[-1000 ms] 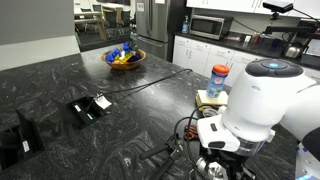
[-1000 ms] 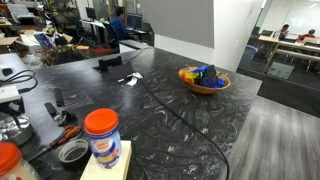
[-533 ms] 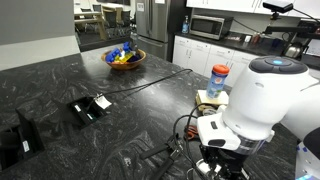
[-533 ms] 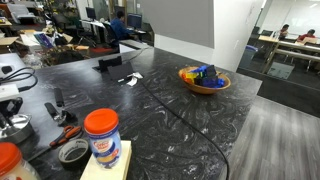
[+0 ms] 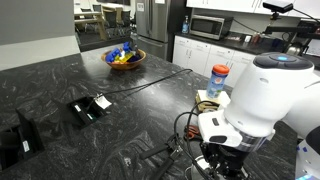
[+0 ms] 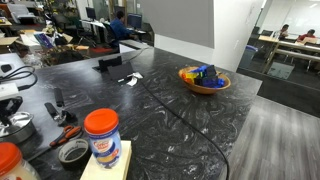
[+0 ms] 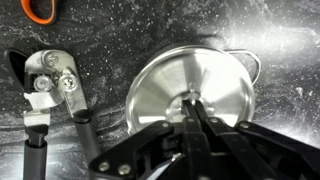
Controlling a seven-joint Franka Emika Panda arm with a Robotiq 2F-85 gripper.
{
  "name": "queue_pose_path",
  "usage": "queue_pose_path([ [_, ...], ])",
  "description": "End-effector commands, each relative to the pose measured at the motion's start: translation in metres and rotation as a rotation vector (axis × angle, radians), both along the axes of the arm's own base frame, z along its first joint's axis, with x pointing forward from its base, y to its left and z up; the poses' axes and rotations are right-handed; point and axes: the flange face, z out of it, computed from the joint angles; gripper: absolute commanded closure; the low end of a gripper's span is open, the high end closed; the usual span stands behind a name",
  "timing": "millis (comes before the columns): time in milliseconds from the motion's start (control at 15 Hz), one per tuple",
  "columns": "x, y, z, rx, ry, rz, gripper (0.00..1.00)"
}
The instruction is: Uncover the silver pot on the table and out the lid on the left of the table
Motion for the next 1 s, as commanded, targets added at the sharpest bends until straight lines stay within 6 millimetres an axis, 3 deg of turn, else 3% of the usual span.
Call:
queue_pose_path([
  [0,-0.005,-0.007,0.019,0.009,-0.046,-0.014,0.99],
  [400,0.004,-0.027,0.060,0.000,-0.152,-0.141,0.99],
  [667,0.033,-0.056,0.077,-0.046,-0.225,-0.250,0.99],
  [933,0.075,-0.084,0.090,-0.069,-0.237,-0.328,0.99],
])
